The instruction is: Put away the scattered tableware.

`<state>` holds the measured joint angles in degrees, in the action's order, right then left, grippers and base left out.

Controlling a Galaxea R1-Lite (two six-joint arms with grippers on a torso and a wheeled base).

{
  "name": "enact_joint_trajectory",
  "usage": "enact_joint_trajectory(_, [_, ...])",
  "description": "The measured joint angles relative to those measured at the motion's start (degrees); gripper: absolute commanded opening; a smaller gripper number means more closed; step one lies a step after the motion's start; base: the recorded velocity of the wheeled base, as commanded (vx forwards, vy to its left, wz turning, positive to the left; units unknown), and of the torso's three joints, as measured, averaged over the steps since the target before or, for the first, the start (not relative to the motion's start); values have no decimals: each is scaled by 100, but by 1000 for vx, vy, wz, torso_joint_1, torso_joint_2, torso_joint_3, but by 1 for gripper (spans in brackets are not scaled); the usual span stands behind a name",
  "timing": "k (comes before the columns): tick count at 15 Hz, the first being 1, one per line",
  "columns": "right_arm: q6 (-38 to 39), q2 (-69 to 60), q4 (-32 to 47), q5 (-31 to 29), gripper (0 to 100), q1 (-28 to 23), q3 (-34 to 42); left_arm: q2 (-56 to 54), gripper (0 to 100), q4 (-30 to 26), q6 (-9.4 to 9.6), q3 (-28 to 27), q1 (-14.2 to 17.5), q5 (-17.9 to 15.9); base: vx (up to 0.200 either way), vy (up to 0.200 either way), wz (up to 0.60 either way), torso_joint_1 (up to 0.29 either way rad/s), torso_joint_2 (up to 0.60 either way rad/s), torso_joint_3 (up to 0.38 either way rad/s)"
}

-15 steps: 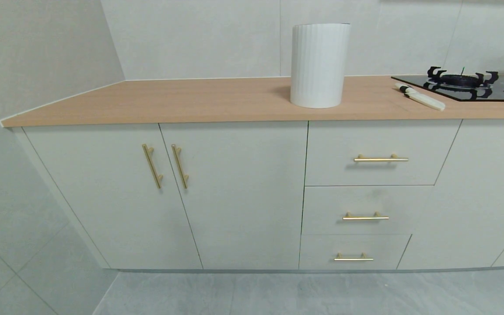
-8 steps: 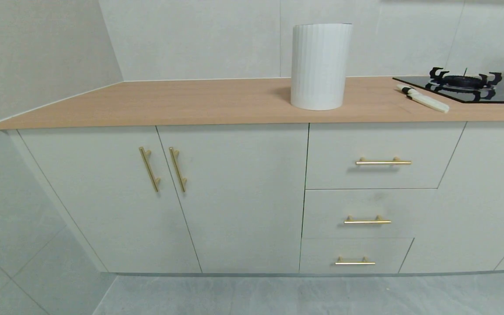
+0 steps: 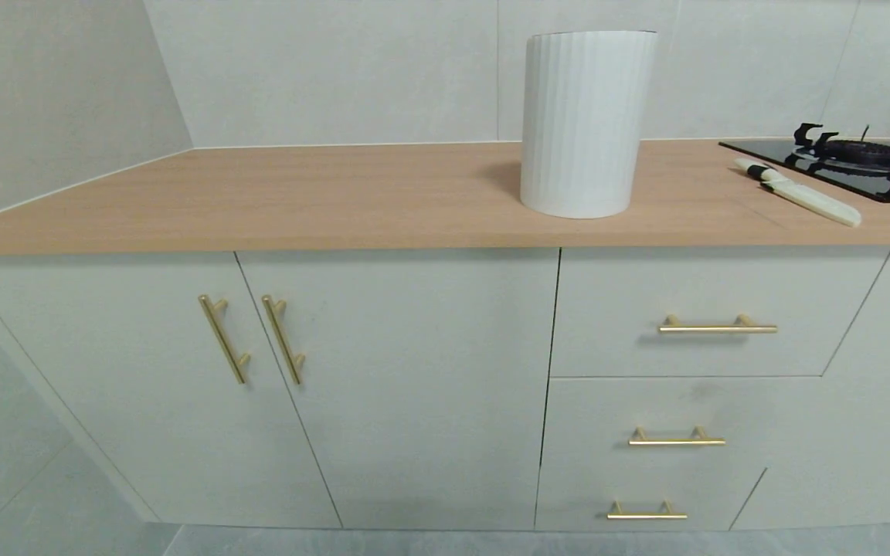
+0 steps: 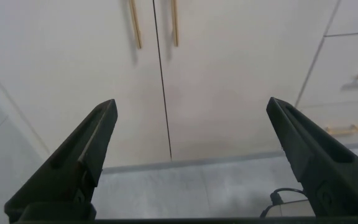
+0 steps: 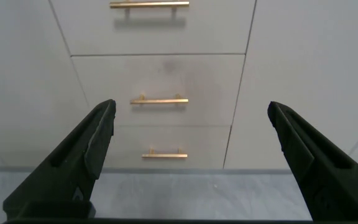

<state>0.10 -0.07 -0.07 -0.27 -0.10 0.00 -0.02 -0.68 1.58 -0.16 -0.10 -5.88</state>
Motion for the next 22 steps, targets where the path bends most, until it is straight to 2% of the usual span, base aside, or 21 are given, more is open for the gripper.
enact_joint_trajectory(4, [0,0,0,0,100,0,0,0,100,0,-2,0,2,-2,200,0,0,2,1,4])
enact_joint_trajectory(14, [0,2,0,2,100,0,0,0,100,-2,-9,-2,2,-2,0,0,0,0,0,0])
enact_joint_trajectory(22, [0,2,0,2,100,5,0,0,100,0,-9,-2,2,-2,0,-200,0,-1,4,3])
